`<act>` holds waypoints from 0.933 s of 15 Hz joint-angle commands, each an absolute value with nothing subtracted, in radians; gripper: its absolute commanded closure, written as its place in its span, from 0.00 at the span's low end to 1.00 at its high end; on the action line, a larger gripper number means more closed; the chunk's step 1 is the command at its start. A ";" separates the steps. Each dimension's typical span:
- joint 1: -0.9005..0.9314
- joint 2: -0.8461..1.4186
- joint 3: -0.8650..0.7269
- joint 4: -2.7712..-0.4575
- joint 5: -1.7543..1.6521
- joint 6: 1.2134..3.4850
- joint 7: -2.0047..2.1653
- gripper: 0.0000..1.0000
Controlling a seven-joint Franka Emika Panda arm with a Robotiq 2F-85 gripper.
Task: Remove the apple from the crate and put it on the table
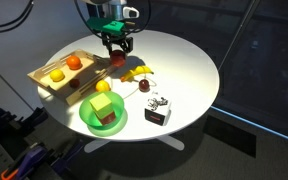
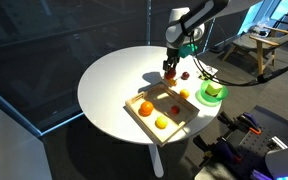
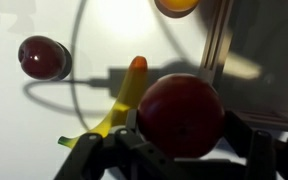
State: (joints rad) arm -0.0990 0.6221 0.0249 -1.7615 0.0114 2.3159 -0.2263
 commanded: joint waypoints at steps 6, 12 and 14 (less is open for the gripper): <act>-0.083 0.756 0.019 -1.592 -0.006 2.289 -0.220 0.41; -0.091 0.798 0.010 -1.551 -0.008 2.282 -0.222 0.41; -0.096 0.806 0.006 -1.542 -0.006 2.280 -0.223 0.41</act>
State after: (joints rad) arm -0.0886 0.7845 0.0105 -1.5921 0.0066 2.3160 -0.2262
